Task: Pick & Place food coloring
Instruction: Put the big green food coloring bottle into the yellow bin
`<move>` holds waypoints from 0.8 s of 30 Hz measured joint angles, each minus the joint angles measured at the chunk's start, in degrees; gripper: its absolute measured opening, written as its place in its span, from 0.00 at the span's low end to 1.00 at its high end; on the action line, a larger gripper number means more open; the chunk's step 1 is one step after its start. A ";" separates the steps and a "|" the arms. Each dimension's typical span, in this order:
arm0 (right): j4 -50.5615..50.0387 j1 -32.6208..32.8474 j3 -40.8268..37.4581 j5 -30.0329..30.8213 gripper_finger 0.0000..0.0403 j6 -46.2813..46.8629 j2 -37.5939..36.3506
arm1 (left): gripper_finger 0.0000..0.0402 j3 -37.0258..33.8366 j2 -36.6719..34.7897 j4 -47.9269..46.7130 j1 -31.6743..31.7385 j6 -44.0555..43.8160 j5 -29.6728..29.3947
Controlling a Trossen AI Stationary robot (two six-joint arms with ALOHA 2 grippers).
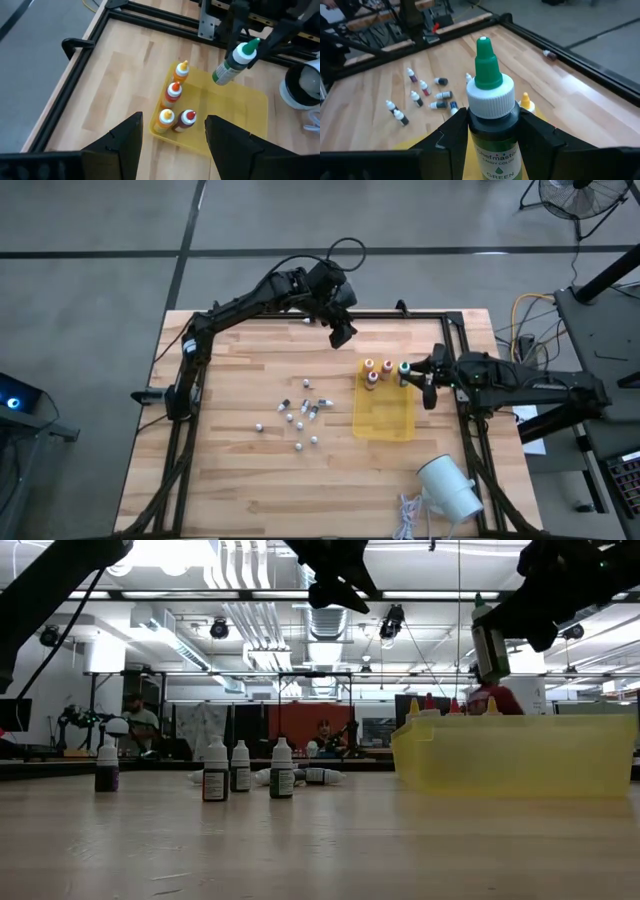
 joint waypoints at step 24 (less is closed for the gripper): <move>20.69 -0.04 -16.39 1.84 0.34 -2.00 -1.41 | 0.46 0.00 0.00 -0.12 0.67 -1.69 -1.05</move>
